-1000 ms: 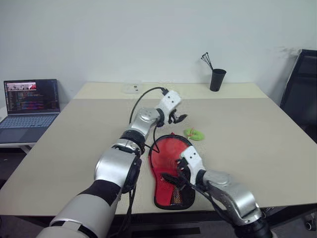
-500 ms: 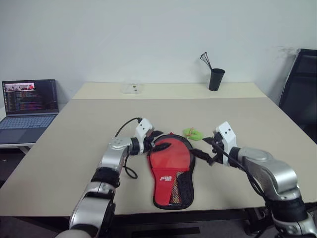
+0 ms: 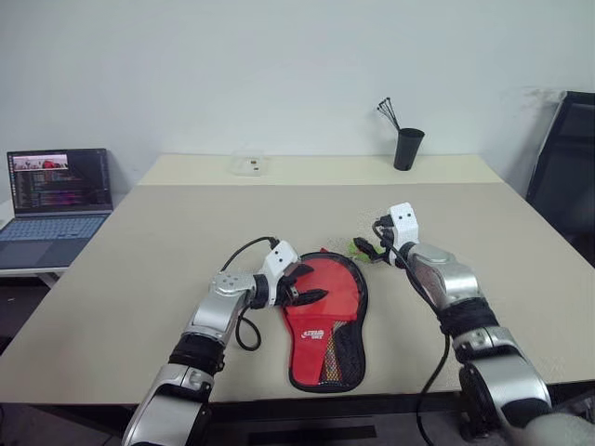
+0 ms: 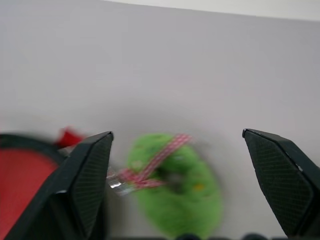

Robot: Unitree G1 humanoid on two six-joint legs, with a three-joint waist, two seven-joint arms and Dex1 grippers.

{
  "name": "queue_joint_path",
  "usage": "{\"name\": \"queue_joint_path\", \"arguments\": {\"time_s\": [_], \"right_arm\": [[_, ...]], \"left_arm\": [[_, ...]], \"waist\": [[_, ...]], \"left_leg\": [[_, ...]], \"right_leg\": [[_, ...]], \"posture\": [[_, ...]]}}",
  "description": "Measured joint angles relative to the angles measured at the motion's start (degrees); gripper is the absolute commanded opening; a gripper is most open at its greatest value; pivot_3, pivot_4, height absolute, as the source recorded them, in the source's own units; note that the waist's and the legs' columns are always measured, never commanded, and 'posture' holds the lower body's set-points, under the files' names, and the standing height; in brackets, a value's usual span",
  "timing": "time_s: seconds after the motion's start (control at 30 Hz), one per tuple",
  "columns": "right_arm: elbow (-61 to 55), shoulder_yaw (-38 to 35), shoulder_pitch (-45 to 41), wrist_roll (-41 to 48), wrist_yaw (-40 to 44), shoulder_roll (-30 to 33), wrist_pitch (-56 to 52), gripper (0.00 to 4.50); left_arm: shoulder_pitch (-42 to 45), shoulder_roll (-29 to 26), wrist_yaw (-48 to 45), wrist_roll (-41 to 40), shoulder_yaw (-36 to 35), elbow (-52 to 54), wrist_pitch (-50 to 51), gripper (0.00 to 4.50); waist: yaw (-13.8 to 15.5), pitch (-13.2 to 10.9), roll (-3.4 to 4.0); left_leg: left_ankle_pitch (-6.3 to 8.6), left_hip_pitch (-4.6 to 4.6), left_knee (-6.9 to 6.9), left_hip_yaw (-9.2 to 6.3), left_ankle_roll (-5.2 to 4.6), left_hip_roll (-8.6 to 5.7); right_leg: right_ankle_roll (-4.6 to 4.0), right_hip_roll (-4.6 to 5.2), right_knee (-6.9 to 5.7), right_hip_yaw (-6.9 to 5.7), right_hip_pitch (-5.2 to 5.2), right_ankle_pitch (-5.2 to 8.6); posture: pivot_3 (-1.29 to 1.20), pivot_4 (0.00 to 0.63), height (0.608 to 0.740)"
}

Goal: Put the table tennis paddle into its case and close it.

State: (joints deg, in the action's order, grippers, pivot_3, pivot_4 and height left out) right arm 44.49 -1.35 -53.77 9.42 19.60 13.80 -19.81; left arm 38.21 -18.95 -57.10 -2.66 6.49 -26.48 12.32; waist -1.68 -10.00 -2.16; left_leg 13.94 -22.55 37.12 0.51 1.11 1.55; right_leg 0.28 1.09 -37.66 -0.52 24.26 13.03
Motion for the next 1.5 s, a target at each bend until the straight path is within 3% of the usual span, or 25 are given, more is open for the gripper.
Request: {"name": "queue_joint_path", "arguments": {"time_s": [0.2, 0.5, 0.6, 0.93, 1.0, 1.27, 1.5], "right_arm": [[15.5, -1.6, -3.4, -1.9, -1.9, -0.6, 6.7, 4.50], [16.9, -1.9, -3.4, -2.4, 0.5, -2.7, 7.0, 4.50], [16.8, -1.9, -3.4, -2.8, 0.5, -3.1, 7.1, 3.94], [15.8, -1.9, -3.2, -3.2, 0.7, -4.6, 7.0, 0.48], [15.3, -2.0, -3.0, -3.2, 0.4, -4.6, 6.9, 0.03], [10.7, -3.6, -0.1, -2.9, -1.9, -2.8, 5.3, 0.03], [-5.7, -4.1, 9.0, -2.7, -2.1, 1.9, -2.5, 0.03]], "left_arm": [[-1.8, -0.1, 0.2, -0.4, 0.7, 3.2, 1.2, 3.69], [-1.9, -0.4, 0.3, -0.5, 1.2, 3.9, 1.5, 3.69], [-1.8, -0.4, 0.2, -0.5, 1.7, 3.8, 1.2, 3.71], [2.7, -0.3, -1.6, 0.2, 4.2, -4.0, -1.8, 3.71], [3.3, 0.0, -2.8, 0.2, 4.9, -5.1, -2.6, 3.71], [4.8, 1.0, -4.0, 0.3, 6.3, -8.7, -5.9, 3.71], [5.5, 1.7, -4.9, -0.3, 6.3, -12.6, -9.1, 3.71]], "waist": [[-0.1, 0.0, 0.01], [-0.3, 0.0, 0.03], [-0.3, 0.0, 0.03], [-0.2, 0.0, 0.03], [-0.2, 0.0, 0.03], [0.0, 0.0, 0.04], [0.2, 0.1, 0.20]], "left_leg": [[0.00, 0.00, -0.06, 0.00, 0.00, 0.01], [0.00, 0.15, -0.06, 0.00, 0.00, 0.05], [0.00, 0.16, -0.06, 0.01, 0.00, 0.04], [0.00, 0.15, -0.05, 0.01, 0.00, 0.02], [0.00, 0.14, -0.06, 0.01, 0.00, 0.01], [0.00, 0.14, -0.05, -0.02, 0.00, -0.01], [0.00, 0.15, -0.05, -0.06, 0.00, -0.04]], "right_leg": [[0.00, 0.02, 0.00, 0.03, 0.00, 0.00], [0.00, -0.02, -0.13, 0.04, -0.02, 0.00], [0.00, -0.02, -0.13, 0.05, -0.02, 0.00], [0.01, -0.02, -0.10, 0.01, -0.05, 0.01], [0.00, -0.01, -0.09, 0.00, -0.05, 0.01], [0.01, 0.01, -0.07, 0.00, -0.09, 0.01], [0.12, 0.01, -0.01, -0.03, -0.15, 0.08]], "posture": [[0.00, 0.150, 0.740], [0.00, 0.150, 0.740], [0.00, 0.150, 0.740], [0.00, 0.150, 0.740], [0.00, 0.150, 0.740], [0.00, 0.150, 0.740], [0.00, 0.150, 0.740]]}}
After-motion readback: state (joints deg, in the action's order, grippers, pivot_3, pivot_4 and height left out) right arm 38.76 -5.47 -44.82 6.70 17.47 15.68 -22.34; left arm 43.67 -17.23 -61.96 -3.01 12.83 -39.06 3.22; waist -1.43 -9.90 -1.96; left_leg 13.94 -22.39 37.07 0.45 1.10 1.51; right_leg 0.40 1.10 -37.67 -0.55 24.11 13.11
